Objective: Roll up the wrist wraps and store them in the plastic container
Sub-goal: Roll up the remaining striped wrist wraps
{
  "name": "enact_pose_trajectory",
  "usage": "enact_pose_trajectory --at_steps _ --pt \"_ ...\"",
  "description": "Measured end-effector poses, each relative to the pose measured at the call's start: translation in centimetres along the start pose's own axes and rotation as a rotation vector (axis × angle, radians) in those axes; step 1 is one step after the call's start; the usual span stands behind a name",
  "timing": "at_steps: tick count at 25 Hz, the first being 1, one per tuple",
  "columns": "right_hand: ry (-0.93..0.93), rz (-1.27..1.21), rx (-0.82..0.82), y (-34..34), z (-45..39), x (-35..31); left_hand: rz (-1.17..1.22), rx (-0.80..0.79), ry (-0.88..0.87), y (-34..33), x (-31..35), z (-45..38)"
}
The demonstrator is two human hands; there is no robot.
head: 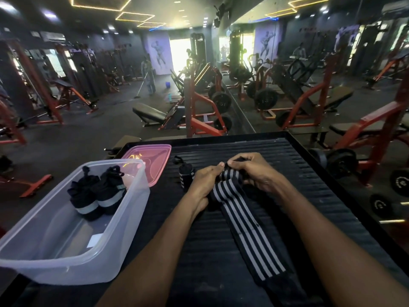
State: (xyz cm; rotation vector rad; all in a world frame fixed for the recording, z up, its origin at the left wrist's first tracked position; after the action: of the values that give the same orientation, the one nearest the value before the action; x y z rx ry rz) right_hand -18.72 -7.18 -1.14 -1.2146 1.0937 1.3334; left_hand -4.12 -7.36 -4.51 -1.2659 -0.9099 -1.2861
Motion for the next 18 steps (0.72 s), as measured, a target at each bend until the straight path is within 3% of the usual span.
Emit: enact_pose_trajectory --at_steps 5,10,14,18 --pt "0.054 -0.018 0.079 0.6 0.4 -1.2 0.066 -0.048 -0.025 -0.5 1.3 0.7" --pt "0.079 0.099 0.129 1.6 0.5 -1.1 0.062 0.026 -0.072 0.1 1.4 0.5" --pt "0.152 0.326 0.124 1.7 0.8 -1.9 0.021 0.035 -0.082 0.2 1.2 0.6" --pt "0.192 0.344 0.055 1.0 1.1 -2.0 0.006 0.019 -0.124 0.3 1.6 0.9"
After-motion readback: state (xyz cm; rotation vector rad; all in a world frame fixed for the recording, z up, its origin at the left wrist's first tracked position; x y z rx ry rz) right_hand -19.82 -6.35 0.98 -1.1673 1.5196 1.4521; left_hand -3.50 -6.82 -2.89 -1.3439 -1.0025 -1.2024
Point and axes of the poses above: each hand's wrist, its own z-axis away from the middle knuckle, its own y-axis out of the back of the hand, x = y × z, the point moved 7 cm from there along -z, towards the middle knuckle, and after that the axes turned 3 degrees about -x, right-handed, at the moved point
